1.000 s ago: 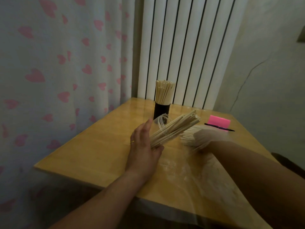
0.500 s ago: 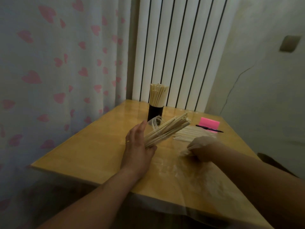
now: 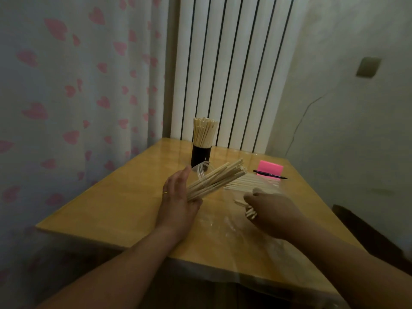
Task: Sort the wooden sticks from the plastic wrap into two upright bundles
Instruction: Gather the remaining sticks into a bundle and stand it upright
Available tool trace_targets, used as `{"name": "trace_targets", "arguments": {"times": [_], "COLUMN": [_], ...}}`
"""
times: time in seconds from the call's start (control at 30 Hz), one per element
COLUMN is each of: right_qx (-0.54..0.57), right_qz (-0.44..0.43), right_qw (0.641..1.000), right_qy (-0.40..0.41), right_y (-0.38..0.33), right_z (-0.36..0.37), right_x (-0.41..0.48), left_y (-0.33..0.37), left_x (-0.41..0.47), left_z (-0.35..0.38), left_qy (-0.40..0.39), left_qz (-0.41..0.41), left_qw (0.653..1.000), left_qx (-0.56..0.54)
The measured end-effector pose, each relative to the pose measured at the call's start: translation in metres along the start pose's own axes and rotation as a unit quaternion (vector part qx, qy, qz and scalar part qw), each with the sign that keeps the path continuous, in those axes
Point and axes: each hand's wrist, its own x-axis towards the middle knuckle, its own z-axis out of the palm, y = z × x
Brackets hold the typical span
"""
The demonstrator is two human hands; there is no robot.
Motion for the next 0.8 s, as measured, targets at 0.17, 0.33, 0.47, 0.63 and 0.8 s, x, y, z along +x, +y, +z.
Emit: {"name": "trace_targets", "arguments": {"times": [0.17, 0.33, 0.47, 0.63, 0.8], "right_qx": [0.18, 0.414, 0.457, 0.453, 0.479], "right_qz": [-0.002, 0.146, 0.19, 0.178, 0.148], "right_qw": [0.977, 0.881, 0.866, 0.873, 0.865], "right_qy": [0.111, 0.177, 0.07, 0.024, 0.023], "right_y": [-0.007, 0.008, 0.013, 0.016, 0.021], "right_z": [-0.029, -0.061, -0.056, -0.052, -0.071], "right_x": [-0.032, -0.023, -0.014, -0.014, -0.02], "left_y": [0.0, 0.001, 0.0, 0.0, 0.002], "left_x": [0.001, 0.001, 0.001, 0.001, 0.0], "left_z": [-0.001, -0.002, -0.001, 0.0, -0.002], "left_qy": [-0.007, -0.005, 0.001, -0.002, -0.004], "left_qz": [-0.001, -0.011, -0.009, -0.01, -0.011], "left_qw": [1.0, 1.0, 1.0, 1.0, 1.0], "left_qx": [0.003, 0.0, 0.004, 0.006, -0.002]}}
